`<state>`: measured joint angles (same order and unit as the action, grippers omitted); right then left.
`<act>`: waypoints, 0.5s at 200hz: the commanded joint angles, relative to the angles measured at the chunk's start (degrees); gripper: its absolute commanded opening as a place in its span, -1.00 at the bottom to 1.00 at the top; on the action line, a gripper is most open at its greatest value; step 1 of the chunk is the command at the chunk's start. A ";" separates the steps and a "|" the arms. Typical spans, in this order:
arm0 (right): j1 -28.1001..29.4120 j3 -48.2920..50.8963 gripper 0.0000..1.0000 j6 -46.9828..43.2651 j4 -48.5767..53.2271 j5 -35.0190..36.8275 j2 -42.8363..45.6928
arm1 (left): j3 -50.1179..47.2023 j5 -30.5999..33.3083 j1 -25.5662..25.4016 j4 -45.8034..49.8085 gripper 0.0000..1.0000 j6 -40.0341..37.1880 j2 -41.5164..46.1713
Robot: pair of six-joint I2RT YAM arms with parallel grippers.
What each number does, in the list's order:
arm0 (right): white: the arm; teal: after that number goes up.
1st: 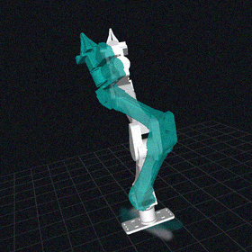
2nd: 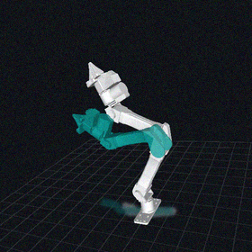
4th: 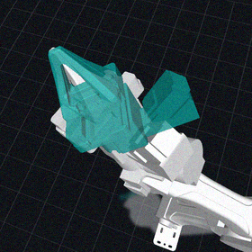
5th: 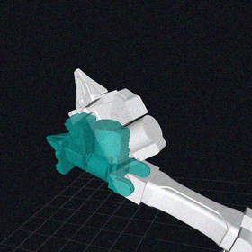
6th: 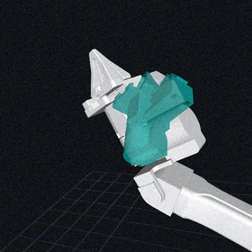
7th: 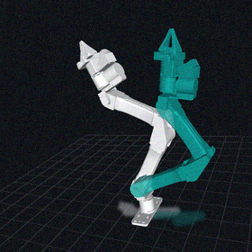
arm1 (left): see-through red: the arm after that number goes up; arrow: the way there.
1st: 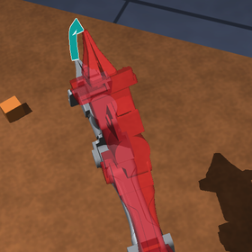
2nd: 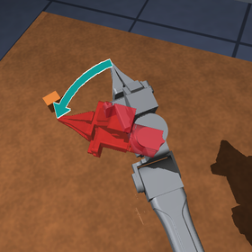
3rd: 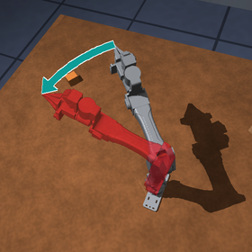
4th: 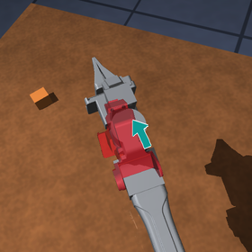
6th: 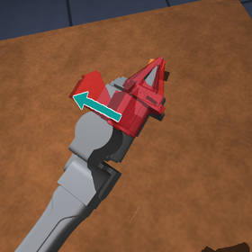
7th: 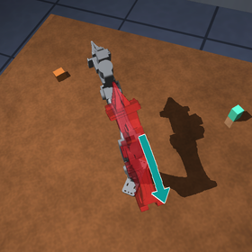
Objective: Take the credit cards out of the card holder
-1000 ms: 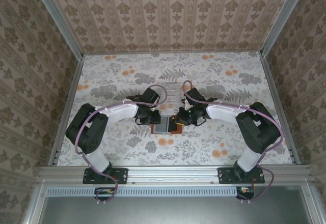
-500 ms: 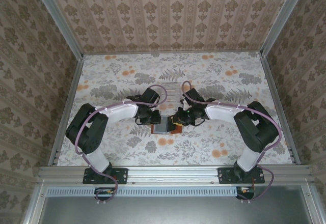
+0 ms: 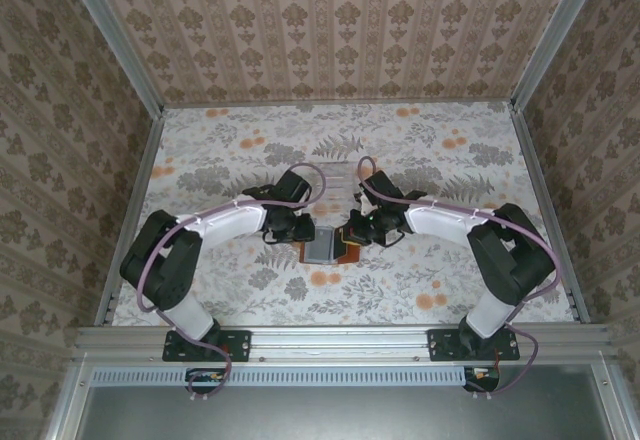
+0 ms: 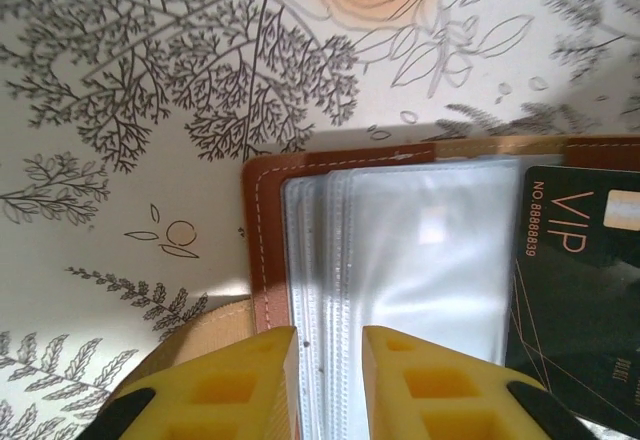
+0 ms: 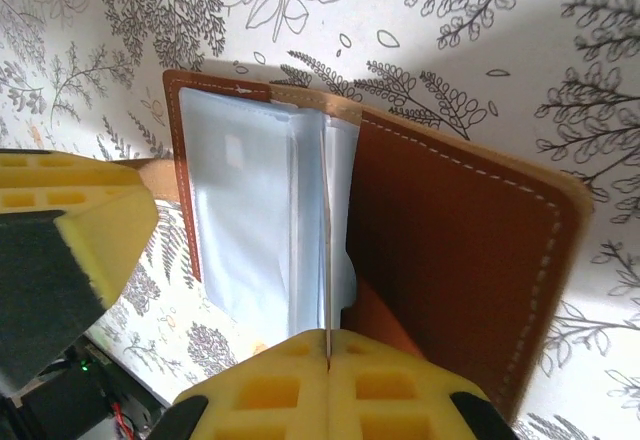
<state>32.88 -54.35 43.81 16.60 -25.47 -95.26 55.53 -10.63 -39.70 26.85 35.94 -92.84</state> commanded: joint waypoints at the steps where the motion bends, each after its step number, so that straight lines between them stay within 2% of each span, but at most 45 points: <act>1: -0.86 -3.14 -0.99 -5.49 6.74 3.25 2.73 | -0.23 0.79 0.43 0.88 -0.49 -0.04 2.84; 29: -1.51 -7.01 -1.00 -14.59 11.21 2.84 3.42 | -1.33 0.44 1.17 0.38 -0.49 0.18 3.94; 77: -1.51 -19.18 -1.00 -38.54 25.58 10.39 0.77 | -5.61 0.85 2.90 -2.25 -0.49 1.40 6.80; 100: -1.40 -24.37 -0.94 -51.47 29.39 11.06 -1.31 | -8.12 0.45 4.21 -3.87 -0.48 1.91 8.04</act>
<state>31.48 -73.67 10.57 37.30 -18.11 -94.30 49.78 -10.59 -36.84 24.97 36.42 -87.15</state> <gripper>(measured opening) 0.064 0.257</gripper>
